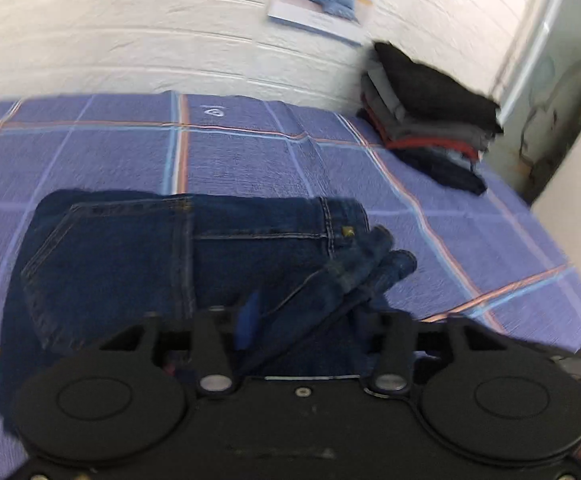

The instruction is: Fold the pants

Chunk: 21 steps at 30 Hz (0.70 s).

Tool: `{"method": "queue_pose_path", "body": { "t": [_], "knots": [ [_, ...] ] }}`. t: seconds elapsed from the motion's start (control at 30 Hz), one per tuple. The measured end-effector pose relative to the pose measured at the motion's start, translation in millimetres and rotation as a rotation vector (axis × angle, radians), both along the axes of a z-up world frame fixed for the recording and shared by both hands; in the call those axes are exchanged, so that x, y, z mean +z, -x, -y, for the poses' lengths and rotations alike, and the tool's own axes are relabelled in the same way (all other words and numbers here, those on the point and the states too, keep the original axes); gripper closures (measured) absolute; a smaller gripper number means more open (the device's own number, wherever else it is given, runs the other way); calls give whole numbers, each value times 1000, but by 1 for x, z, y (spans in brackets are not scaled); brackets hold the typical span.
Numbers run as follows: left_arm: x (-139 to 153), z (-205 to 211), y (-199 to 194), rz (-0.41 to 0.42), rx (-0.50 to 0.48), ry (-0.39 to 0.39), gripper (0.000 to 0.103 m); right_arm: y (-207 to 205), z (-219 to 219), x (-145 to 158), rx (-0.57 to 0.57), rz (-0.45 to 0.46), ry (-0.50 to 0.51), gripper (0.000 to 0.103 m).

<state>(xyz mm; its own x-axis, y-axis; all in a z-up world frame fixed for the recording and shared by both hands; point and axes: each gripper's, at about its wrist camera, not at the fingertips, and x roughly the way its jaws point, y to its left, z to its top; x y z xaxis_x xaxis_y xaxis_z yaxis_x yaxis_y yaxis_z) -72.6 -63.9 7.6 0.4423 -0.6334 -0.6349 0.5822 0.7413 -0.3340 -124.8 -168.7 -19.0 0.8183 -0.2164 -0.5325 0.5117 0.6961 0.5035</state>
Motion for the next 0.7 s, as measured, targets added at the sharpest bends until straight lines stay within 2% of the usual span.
{"method": "queue_pose_path", "body": {
  "t": [0.07, 0.13, 0.23, 0.4, 0.57, 0.7],
  "knots": [
    [7, -17, -1, -22, 20, 50, 44, 4, 6, 0, -19, 40, -23, 15],
    [13, -35, 1, -8, 60, 87, 41, 6, 9, 2, -38, 78, -36, 15],
    [20, -52, -6, 54, 143, 81, 42, 7, 12, 6, -69, 131, -44, 13],
    [16, -71, -22, 66, 226, 69, 48, -14, 12, 21, -33, 162, 20, 18],
    [18, -72, -44, 116, 247, 41, 48, -57, 18, 26, -9, 130, 73, 37],
    [15, -64, -62, 212, 262, -11, 48, -87, 29, 11, -25, 61, 116, 45]
  ]
}}
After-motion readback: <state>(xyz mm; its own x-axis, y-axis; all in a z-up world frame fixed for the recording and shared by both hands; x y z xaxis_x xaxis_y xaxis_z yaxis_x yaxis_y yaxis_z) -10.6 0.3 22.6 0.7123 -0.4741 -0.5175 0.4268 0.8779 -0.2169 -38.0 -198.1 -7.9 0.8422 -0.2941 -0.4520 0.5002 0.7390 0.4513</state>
